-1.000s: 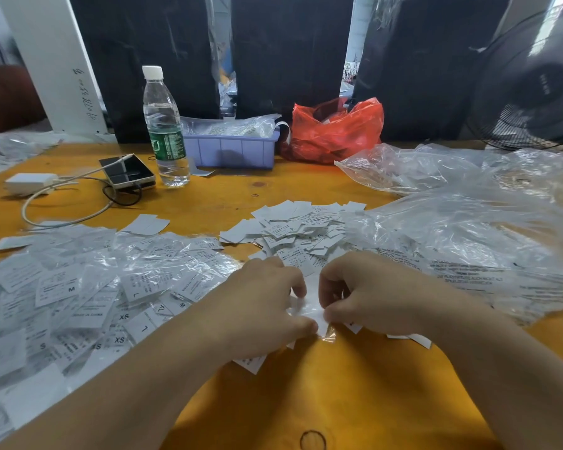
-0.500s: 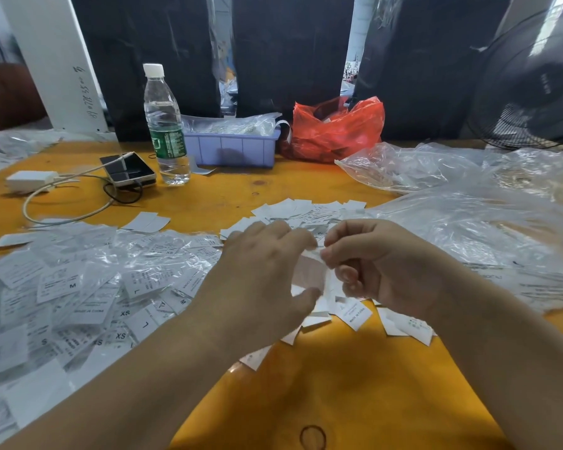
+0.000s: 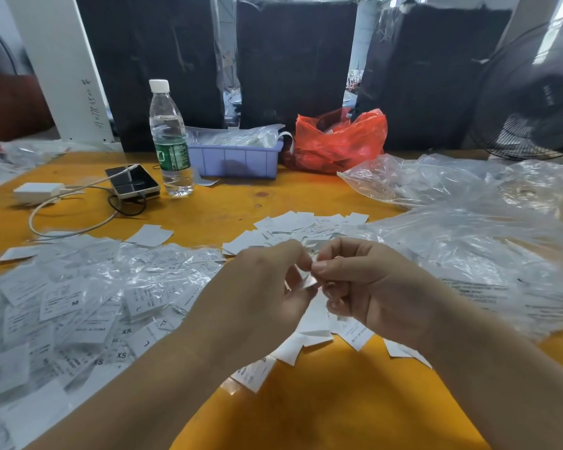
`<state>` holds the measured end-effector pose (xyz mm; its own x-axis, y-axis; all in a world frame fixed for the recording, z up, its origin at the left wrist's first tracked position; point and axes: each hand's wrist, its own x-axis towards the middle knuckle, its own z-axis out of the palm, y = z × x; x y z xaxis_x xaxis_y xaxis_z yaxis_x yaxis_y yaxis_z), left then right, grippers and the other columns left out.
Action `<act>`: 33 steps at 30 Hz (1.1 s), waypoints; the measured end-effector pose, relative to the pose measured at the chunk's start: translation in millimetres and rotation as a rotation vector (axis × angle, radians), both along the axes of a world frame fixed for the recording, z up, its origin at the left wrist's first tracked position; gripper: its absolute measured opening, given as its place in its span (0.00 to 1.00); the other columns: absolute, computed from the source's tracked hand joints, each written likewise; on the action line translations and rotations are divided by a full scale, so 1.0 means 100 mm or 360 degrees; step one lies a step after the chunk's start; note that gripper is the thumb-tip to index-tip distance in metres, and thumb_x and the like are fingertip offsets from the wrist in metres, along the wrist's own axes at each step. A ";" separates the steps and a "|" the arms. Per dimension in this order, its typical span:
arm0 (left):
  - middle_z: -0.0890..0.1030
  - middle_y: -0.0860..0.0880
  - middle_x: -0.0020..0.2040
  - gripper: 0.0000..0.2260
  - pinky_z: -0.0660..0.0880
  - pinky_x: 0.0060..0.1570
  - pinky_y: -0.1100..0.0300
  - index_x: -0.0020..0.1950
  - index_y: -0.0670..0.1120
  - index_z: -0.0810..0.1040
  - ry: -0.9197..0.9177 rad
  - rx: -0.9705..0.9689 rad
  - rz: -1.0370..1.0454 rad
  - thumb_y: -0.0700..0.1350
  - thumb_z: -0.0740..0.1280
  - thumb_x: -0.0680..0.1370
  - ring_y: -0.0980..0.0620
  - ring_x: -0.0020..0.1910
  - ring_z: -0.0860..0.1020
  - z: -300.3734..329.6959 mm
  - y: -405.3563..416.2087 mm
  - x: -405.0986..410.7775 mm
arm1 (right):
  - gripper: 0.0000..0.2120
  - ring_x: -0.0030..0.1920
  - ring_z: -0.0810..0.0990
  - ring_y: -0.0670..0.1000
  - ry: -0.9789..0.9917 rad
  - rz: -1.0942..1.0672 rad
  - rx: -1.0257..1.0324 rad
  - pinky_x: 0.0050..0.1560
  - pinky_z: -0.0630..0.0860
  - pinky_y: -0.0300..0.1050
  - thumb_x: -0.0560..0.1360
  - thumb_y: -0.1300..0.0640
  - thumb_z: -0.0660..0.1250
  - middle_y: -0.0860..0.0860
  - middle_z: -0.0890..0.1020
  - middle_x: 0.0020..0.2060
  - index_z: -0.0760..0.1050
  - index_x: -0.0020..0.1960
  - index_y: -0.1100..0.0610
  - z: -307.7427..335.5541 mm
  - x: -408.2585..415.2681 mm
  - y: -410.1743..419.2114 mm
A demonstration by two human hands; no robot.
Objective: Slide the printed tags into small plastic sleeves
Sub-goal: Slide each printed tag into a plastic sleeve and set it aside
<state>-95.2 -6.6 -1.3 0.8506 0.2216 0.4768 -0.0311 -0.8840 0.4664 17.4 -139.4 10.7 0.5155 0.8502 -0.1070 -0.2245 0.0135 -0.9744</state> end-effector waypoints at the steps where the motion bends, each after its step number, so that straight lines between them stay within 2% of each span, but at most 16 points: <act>1: 0.78 0.58 0.36 0.03 0.74 0.34 0.61 0.44 0.55 0.76 -0.0005 -0.0026 -0.0002 0.51 0.69 0.77 0.58 0.36 0.77 0.00 0.02 0.01 | 0.07 0.27 0.73 0.48 -0.0003 -0.0012 0.0001 0.28 0.71 0.39 0.62 0.63 0.72 0.55 0.80 0.31 0.76 0.38 0.58 0.00 0.00 0.00; 4: 0.79 0.56 0.33 0.05 0.72 0.32 0.66 0.40 0.52 0.78 0.0056 -0.0108 0.0036 0.48 0.70 0.75 0.59 0.35 0.77 0.06 0.12 0.01 | 0.05 0.29 0.75 0.49 -0.0157 -0.0057 -0.0050 0.31 0.74 0.40 0.70 0.66 0.71 0.57 0.82 0.35 0.78 0.39 0.57 0.01 0.02 -0.01; 7: 0.81 0.58 0.37 0.04 0.72 0.31 0.70 0.41 0.54 0.79 0.0359 -0.0155 0.0175 0.49 0.70 0.75 0.64 0.35 0.78 0.16 0.34 -0.04 | 0.04 0.33 0.78 0.49 -0.0558 -0.0101 -0.0167 0.35 0.76 0.42 0.73 0.64 0.70 0.54 0.84 0.37 0.79 0.41 0.56 0.02 0.03 -0.03; 9: 0.81 0.57 0.40 0.03 0.74 0.28 0.66 0.42 0.55 0.79 0.0661 -0.0210 0.0327 0.49 0.70 0.76 0.61 0.32 0.78 0.24 0.55 -0.09 | 0.03 0.35 0.79 0.49 -0.0727 -0.0085 -0.0199 0.37 0.77 0.42 0.74 0.62 0.71 0.53 0.85 0.37 0.79 0.43 0.56 0.01 0.02 -0.04; 10: 0.81 0.57 0.42 0.03 0.75 0.29 0.63 0.42 0.56 0.79 0.0782 -0.0197 0.0397 0.49 0.70 0.76 0.60 0.35 0.79 0.28 0.65 -0.11 | 0.03 0.35 0.80 0.48 -0.0774 -0.0064 -0.0201 0.38 0.77 0.42 0.74 0.61 0.71 0.52 0.85 0.37 0.80 0.43 0.55 0.01 0.02 -0.03; 13: 0.80 0.56 0.45 0.06 0.76 0.31 0.60 0.45 0.58 0.78 0.0981 -0.0092 0.0599 0.45 0.69 0.75 0.55 0.38 0.80 0.34 0.88 -0.17 | 0.03 0.36 0.80 0.48 -0.0870 -0.0038 -0.0236 0.39 0.77 0.43 0.75 0.61 0.71 0.51 0.85 0.37 0.80 0.43 0.55 -0.01 0.01 -0.03; 15: 0.78 0.54 0.49 0.11 0.77 0.36 0.58 0.53 0.56 0.79 0.1059 -0.0052 0.0761 0.43 0.68 0.74 0.53 0.43 0.80 0.32 0.97 -0.19 | 0.03 0.35 0.80 0.48 -0.0909 -0.0065 -0.0252 0.39 0.77 0.43 0.74 0.61 0.71 0.51 0.85 0.36 0.80 0.42 0.55 -0.02 0.02 -0.03; 16: 0.77 0.52 0.53 0.14 0.77 0.43 0.57 0.58 0.54 0.77 0.1068 0.0091 0.0866 0.43 0.68 0.73 0.51 0.48 0.78 0.29 0.99 -0.19 | 0.03 0.35 0.80 0.48 -0.0935 -0.0092 -0.0258 0.39 0.77 0.44 0.74 0.61 0.71 0.52 0.84 0.36 0.80 0.42 0.55 -0.02 0.03 -0.04; 18: 0.72 0.48 0.63 0.21 0.71 0.57 0.50 0.66 0.54 0.73 0.0860 0.0507 0.1059 0.45 0.68 0.73 0.45 0.60 0.71 0.19 0.97 -0.17 | 0.02 0.35 0.80 0.48 -0.1089 -0.0205 -0.0289 0.40 0.78 0.46 0.74 0.60 0.71 0.51 0.84 0.35 0.80 0.43 0.55 0.00 0.06 -0.07; 20: 0.70 0.49 0.67 0.21 0.65 0.63 0.46 0.66 0.54 0.73 0.0468 0.0679 0.0932 0.48 0.69 0.73 0.45 0.65 0.66 0.11 0.76 -0.09 | 0.02 0.34 0.80 0.47 -0.1375 -0.0392 -0.0331 0.39 0.80 0.47 0.74 0.59 0.71 0.51 0.83 0.34 0.80 0.42 0.54 0.04 0.10 -0.11; 22: 0.72 0.52 0.66 0.18 0.64 0.65 0.50 0.64 0.54 0.75 0.0235 0.0512 0.0528 0.54 0.69 0.75 0.50 0.66 0.66 0.04 0.45 -0.01 | 0.02 0.32 0.79 0.45 -0.1678 -0.0621 -0.0321 0.37 0.80 0.43 0.74 0.60 0.70 0.49 0.82 0.33 0.79 0.43 0.55 0.09 0.15 -0.17; 25: 0.70 0.59 0.66 0.20 0.62 0.64 0.60 0.65 0.58 0.73 0.0377 0.0354 0.0030 0.63 0.64 0.75 0.57 0.66 0.65 -0.13 0.03 0.09 | 0.04 0.31 0.78 0.42 -0.2038 -0.1006 -0.0269 0.29 0.73 0.33 0.76 0.59 0.69 0.45 0.79 0.31 0.78 0.50 0.54 0.18 0.21 -0.26; 26: 0.69 0.60 0.67 0.22 0.62 0.64 0.61 0.66 0.58 0.72 0.0434 0.0362 -0.0053 0.64 0.64 0.75 0.58 0.66 0.64 -0.19 -0.04 0.13 | 0.05 0.30 0.77 0.43 -0.2134 -0.1121 -0.0267 0.29 0.72 0.34 0.76 0.58 0.68 0.44 0.78 0.31 0.78 0.51 0.54 0.20 0.22 -0.29; 28: 0.69 0.61 0.67 0.21 0.64 0.65 0.60 0.64 0.58 0.73 0.0519 0.0415 -0.0131 0.65 0.62 0.75 0.58 0.66 0.65 -0.26 -0.10 0.18 | 0.04 0.31 0.76 0.44 -0.2304 -0.1285 -0.0304 0.32 0.72 0.38 0.75 0.59 0.67 0.44 0.78 0.31 0.79 0.49 0.55 0.24 0.22 -0.33; 30: 0.70 0.63 0.64 0.17 0.69 0.63 0.59 0.60 0.57 0.75 0.0538 0.0409 -0.0147 0.64 0.61 0.77 0.59 0.64 0.68 -0.29 -0.09 0.21 | 0.04 0.37 0.76 0.50 -0.2452 -0.1396 -0.0365 0.35 0.67 0.40 0.74 0.62 0.66 0.49 0.80 0.34 0.80 0.45 0.58 0.26 0.24 -0.34; 33: 0.74 0.63 0.60 0.10 0.72 0.58 0.62 0.52 0.58 0.76 0.0464 0.0341 -0.0184 0.61 0.62 0.77 0.61 0.59 0.72 -0.32 -0.07 0.21 | 0.05 0.46 0.75 0.55 -0.2537 -0.1586 -0.0405 0.42 0.60 0.37 0.74 0.64 0.65 0.53 0.80 0.39 0.80 0.44 0.60 0.32 0.27 -0.39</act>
<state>-74.4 -13.3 -33.1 0.9709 0.0379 0.2363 -0.0295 -0.9609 0.2752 43.9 -178.1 43.0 0.4717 0.2646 0.8412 0.7604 -0.6051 -0.2361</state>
